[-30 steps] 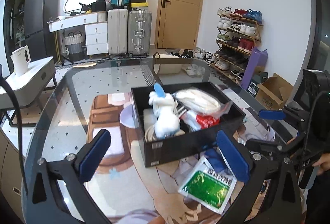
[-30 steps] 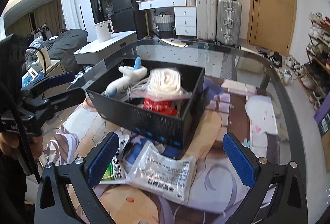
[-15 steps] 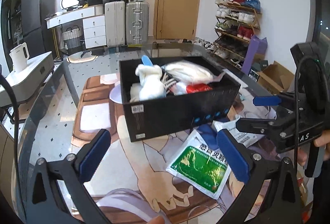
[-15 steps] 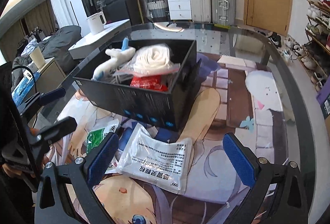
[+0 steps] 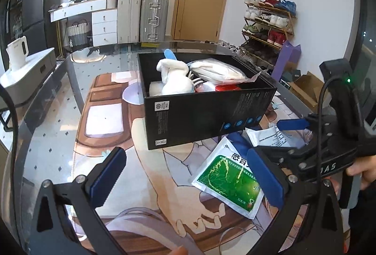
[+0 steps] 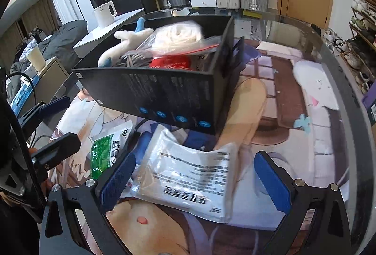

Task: Organize soft objects
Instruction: 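Move both tools back toward the green and white medicine sachets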

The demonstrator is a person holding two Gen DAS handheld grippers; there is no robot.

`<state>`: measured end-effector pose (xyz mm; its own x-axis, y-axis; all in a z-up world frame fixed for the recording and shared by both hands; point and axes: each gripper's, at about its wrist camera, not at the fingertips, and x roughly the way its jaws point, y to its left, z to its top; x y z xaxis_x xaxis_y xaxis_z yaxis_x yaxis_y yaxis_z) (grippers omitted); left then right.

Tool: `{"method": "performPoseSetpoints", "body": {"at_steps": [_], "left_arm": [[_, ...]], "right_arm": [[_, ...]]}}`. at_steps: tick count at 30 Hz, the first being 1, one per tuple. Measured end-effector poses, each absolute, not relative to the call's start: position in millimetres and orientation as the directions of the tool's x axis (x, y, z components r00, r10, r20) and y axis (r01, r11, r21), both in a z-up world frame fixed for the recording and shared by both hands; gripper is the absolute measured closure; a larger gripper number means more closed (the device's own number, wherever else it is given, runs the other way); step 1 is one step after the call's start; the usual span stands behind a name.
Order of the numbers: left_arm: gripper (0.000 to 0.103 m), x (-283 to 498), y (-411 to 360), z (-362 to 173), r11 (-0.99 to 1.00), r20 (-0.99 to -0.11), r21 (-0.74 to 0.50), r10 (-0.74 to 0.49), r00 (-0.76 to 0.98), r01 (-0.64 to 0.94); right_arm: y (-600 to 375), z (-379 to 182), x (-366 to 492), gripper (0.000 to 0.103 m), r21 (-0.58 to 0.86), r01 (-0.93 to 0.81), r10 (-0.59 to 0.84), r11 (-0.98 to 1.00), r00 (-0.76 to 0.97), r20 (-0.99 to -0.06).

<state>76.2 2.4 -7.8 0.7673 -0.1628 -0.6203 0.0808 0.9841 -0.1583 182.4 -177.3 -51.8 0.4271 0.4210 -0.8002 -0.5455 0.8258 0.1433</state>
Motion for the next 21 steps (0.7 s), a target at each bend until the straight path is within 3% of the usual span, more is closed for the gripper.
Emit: {"method": "performPoseSetpoints", "body": {"at_steps": [13,21], "left_arm": [[0.000,77.4,-1.5,-9.3,0.981,-0.629,-0.165,-0.185,0.755,0.103],[0.000,77.2,-4.3,-10.5,0.982,-0.632,-0.156,-0.186,0.752,0.111]], "right_arm": [[-179.2,-57.8,180.4,0.001,0.017,-0.556,0.319,0.831,0.451,-0.834],[-187.4,-58.9,179.8,0.001,0.021,-0.557,0.331,0.830,0.461,-0.824]]}}
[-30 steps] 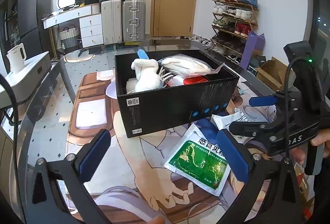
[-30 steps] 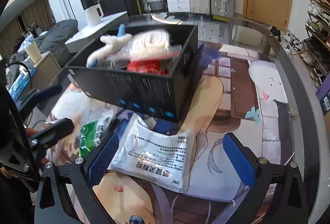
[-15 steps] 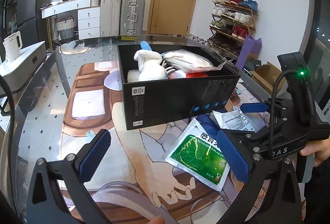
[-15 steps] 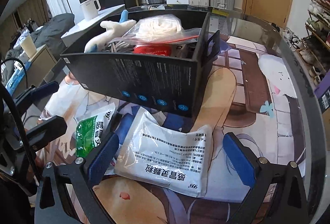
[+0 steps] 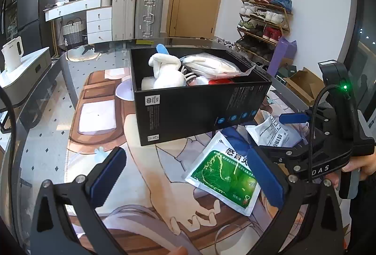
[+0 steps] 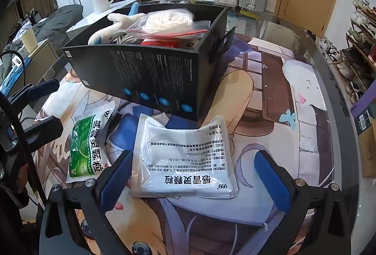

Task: Organize soft objects
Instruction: 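Move both tools back toward the green and white medicine sachets, then grasp the green sachet with the left tool while the right tool grasps the white sachet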

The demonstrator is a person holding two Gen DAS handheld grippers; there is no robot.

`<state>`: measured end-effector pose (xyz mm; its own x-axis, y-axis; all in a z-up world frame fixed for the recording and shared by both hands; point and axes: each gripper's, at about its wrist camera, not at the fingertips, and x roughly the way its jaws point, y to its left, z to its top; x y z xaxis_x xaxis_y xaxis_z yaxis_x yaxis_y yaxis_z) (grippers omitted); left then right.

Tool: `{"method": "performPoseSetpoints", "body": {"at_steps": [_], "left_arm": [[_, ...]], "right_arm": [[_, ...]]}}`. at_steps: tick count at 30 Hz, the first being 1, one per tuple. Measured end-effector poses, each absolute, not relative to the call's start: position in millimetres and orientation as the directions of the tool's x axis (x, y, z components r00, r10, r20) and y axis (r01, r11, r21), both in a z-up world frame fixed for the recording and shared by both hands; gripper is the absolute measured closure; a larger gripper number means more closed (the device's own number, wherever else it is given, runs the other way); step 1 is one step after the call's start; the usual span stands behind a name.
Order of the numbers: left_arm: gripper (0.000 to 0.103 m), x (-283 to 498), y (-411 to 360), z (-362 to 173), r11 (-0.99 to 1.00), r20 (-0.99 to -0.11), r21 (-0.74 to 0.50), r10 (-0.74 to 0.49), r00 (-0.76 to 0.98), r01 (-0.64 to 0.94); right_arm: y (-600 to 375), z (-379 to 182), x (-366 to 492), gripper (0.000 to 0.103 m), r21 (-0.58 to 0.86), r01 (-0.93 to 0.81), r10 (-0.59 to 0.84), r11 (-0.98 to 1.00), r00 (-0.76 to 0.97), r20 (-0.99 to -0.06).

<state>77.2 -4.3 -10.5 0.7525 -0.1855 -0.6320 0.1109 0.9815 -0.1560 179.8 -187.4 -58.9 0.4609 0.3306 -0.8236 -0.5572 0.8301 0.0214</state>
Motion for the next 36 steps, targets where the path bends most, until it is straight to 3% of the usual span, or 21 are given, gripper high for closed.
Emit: {"method": "performPoseSetpoints", "body": {"at_steps": [5,10,19,27,36], "left_arm": [[0.000,76.5,-5.0,-11.1,0.981,-0.632,-0.154,-0.187,0.752,0.115],[0.000,77.3,-8.1,-11.6,0.982,-0.640,-0.146,-0.185,0.746,0.118],[0.000,84.9,-21.9,-13.5,0.984,-0.691,-0.078,-0.167,0.704,0.157],[0.000,91.2,-54.4,-12.1,0.955,-0.753,0.006,-0.191,0.630,0.297],[0.000,107.4,-65.9,-21.8,0.938,-0.807,0.005,-0.201,0.555,0.348]], "right_arm": [[-188.1,-59.6,178.6,0.003,0.021,-0.562,0.341,0.827,0.472,-0.813],[-187.2,-54.6,173.8,0.026,0.026,-0.587,0.367,0.809,0.471,-0.802],[-190.5,-52.2,169.9,0.040,0.039,-0.609,0.393,0.792,0.460,-0.796],[-195.0,-53.1,169.5,0.040,0.054,-0.617,0.410,0.785,0.452,-0.792],[-196.5,-53.1,170.4,0.040,0.063,-0.623,0.419,0.780,0.445,-0.791]]}}
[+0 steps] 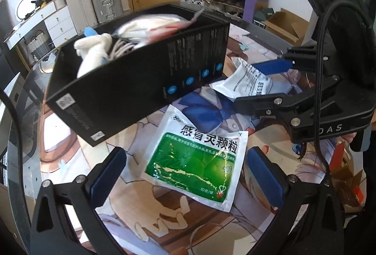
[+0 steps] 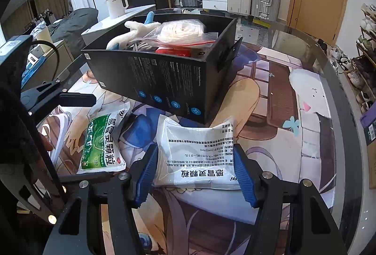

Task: Organize soft objects
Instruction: 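Grasp the green sachet with the left tool while the right tool grasps the white sachet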

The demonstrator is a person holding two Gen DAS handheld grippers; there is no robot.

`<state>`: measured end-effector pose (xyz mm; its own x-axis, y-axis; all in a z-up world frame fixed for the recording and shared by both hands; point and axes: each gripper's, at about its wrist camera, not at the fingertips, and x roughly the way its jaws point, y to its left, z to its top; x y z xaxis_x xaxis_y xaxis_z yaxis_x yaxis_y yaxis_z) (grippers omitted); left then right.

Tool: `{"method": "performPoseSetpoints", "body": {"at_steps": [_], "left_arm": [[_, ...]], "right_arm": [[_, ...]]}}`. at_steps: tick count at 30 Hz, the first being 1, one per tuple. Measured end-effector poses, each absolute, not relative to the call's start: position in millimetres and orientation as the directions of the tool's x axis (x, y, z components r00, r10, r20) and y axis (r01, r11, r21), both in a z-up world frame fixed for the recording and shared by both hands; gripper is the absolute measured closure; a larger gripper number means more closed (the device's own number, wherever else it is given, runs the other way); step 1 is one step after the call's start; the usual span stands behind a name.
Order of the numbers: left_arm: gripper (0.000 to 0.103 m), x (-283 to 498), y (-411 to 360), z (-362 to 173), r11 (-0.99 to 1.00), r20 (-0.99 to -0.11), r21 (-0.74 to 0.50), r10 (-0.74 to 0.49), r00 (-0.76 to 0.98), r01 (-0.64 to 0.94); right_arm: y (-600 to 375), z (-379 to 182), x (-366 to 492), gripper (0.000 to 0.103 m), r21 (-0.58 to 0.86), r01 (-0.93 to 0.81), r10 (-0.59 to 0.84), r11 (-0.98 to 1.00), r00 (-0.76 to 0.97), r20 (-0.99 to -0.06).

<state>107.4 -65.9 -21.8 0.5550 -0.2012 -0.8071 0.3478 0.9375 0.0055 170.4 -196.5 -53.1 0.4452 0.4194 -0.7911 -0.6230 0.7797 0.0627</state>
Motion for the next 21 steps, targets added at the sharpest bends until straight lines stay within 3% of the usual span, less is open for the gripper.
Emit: {"method": "performPoseSetpoints", "body": {"at_steps": [7,14,21], "left_arm": [[0.004,115.2,-67.1,-23.3,0.936,-0.819,-0.023,-0.219,0.530,0.351],[0.039,107.9,-68.1,-16.3,0.919,-0.794,-0.015,-0.251,0.554,0.394],[0.048,98.7,-66.1,-14.3,0.924,-0.777,-0.002,-0.242,0.581,0.382]], "right_arm": [[-196.6,-53.3,169.9,0.040,0.063,-0.624,0.420,0.779,0.445,-0.791],[-196.8,-52.7,168.5,0.040,0.065,-0.629,0.424,0.775,0.440,-0.792],[-196.7,-51.7,167.5,0.040,0.076,-0.635,0.434,0.769,0.431,-0.791]]}}
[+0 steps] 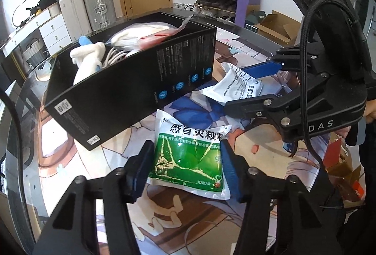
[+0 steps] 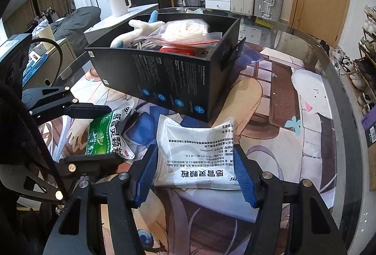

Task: Organize soft objects
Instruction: 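Grasp the green sachet with the left tool while the right tool grasps the white sachet, then carry the green sachet with the left tool while the right tool carries the white sachet over the box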

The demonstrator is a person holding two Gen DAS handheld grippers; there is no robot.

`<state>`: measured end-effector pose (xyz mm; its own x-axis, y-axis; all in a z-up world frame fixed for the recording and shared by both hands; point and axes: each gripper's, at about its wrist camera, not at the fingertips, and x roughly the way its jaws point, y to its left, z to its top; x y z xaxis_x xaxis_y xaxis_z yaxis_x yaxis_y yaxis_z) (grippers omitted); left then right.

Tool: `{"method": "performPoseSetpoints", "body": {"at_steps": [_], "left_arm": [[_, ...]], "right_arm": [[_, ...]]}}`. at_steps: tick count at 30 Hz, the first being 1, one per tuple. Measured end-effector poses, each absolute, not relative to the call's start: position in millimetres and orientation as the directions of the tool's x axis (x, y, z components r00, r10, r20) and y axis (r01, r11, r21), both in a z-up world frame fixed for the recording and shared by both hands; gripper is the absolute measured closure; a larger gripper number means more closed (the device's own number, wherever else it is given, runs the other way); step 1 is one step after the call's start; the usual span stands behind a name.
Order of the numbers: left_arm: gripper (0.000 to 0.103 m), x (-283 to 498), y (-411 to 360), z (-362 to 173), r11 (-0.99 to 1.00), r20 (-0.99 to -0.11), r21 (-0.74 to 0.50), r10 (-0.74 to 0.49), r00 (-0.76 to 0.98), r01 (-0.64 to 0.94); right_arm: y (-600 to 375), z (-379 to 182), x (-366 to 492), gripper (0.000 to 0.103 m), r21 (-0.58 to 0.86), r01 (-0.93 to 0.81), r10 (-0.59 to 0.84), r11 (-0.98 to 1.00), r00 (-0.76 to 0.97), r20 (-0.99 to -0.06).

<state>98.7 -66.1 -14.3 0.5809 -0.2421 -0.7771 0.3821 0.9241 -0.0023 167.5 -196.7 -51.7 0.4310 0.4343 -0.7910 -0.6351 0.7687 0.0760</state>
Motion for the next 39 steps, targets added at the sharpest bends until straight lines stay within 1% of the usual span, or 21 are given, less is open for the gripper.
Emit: {"method": "performPoseSetpoints", "body": {"at_steps": [11,29,39], "left_arm": [[0.049,81.4,-46.7,-6.9,0.938,-0.749,-0.050,-0.263,0.608,0.344],[0.049,62.9,-9.3,35.2,0.962,-0.641,-0.084,-0.253,0.724,0.261],[0.049,64.5,15.8,64.6,0.972,-0.573,-0.111,-0.232,0.786,0.207]], "right_arm": [[-200.2,-43.4,164.4,0.040,0.084,-0.638,0.451,0.765,0.439,-0.777],[-206.1,-5.3,146.8,0.040,0.062,-0.645,0.487,0.761,0.506,-0.712],[-204.4,24.4,137.1,0.040,0.065,-0.637,0.517,0.768,0.558,-0.649]]}}
